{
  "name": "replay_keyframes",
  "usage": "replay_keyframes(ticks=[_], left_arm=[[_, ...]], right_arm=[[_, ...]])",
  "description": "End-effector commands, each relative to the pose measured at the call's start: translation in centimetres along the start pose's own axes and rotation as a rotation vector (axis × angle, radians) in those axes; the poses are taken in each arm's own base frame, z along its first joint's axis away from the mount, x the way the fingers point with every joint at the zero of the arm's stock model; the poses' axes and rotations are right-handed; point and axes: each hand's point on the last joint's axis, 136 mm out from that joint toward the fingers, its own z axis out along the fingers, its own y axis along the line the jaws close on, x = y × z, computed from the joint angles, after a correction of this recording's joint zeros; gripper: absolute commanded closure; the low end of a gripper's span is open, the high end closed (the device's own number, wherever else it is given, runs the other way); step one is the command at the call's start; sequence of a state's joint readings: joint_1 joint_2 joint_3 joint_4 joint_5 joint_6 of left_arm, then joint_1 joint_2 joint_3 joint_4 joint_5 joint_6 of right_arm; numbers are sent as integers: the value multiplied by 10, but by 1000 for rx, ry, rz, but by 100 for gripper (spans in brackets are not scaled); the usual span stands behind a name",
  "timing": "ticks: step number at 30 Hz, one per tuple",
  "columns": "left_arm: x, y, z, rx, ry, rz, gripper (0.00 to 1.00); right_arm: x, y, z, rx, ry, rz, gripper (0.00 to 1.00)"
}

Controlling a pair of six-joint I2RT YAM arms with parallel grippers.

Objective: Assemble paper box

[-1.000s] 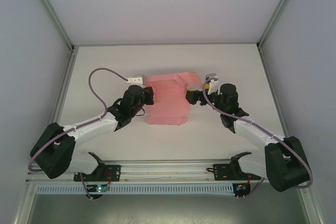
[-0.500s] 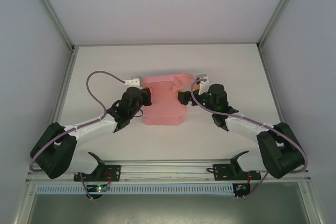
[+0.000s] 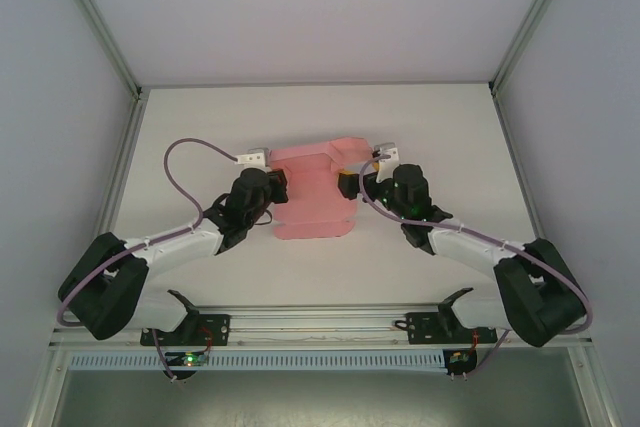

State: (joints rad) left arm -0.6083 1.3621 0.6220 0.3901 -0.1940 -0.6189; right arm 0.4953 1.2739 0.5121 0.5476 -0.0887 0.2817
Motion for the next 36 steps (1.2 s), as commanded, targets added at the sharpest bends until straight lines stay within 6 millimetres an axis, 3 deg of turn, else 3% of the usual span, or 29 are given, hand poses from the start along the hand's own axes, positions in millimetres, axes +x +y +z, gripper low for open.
replay_keyframes(ticks=[1,7,10,15,22,28,36], left_arm=[[-15,-17,6,48,-52,-41,100],[-7,-11,11,28,-33,-36,100],[-6,-14,11,45,-28,-26,100],[-3,-15,12,42,-5,1,100],[3,-19,11,75,21,2,100],[7,-23,10,100,40,9,100],[12,-23,9,109,58,24,100]], right_arm=[[1,-1,-13,22,18,-57,2],[-17,-2,-51,22,-2,-128,2],[-37,-8,-76,37,-76,-146,2],[-65,-35,-98,110,-135,-78,2],[-76,-87,-84,241,-3,81,2],[-77,-90,-53,167,81,71,2],[-69,-79,-25,24,135,87,2]])
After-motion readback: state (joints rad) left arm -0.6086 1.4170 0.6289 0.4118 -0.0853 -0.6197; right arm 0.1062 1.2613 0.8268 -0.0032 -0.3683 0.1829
